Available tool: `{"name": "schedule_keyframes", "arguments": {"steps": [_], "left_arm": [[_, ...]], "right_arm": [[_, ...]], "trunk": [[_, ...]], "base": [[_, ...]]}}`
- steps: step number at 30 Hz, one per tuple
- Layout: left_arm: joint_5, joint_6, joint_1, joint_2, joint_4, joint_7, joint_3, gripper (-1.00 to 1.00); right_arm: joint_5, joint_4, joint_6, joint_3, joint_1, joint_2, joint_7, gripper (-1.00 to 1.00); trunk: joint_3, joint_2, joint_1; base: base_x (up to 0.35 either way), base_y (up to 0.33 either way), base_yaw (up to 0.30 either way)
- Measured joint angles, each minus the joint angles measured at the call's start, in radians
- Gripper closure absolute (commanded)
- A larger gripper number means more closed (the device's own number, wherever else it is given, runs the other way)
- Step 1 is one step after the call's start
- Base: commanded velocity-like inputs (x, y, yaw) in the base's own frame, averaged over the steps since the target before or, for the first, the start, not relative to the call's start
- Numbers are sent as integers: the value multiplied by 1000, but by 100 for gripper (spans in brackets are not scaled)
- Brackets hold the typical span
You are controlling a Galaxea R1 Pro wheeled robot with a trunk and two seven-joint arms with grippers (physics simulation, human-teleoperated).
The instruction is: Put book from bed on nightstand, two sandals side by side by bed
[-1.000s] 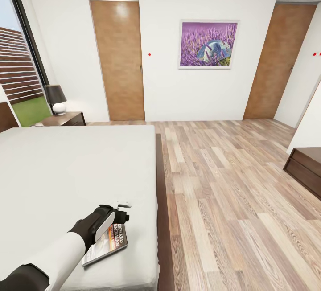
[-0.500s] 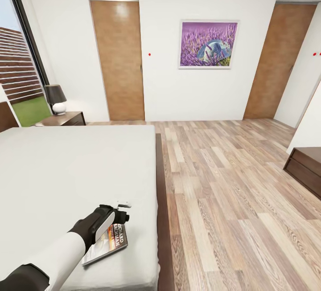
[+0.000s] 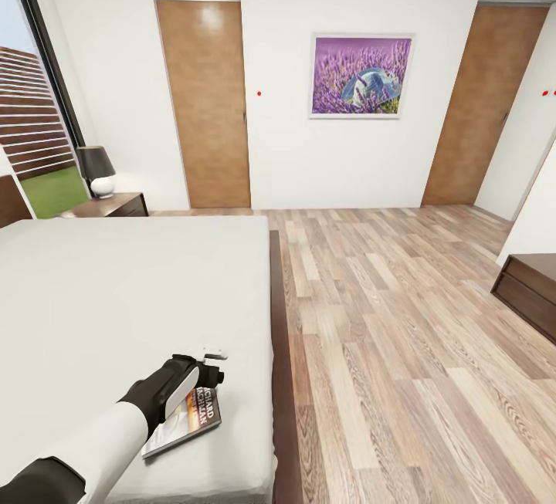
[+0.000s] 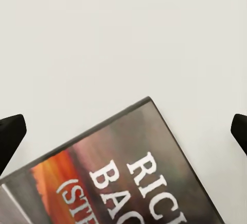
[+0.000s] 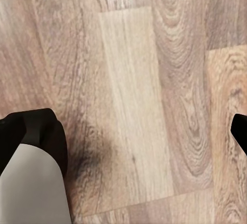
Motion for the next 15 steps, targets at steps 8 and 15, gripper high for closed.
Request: {"name": "schedule_keyframes", "arguments": {"steps": [8,15], "left_arm": [[0,0,0,0,0,0,0,-100],[0,0,1,0,0,0,0,-100]], "right_arm": [[0,0,0,0,0,0,0,-100],[0,0,0,0,0,0,0,-100]], "trunk": [[0,0,0],[-3,-7,4]], "base": [[0,0,0],[0,0,0]]}}
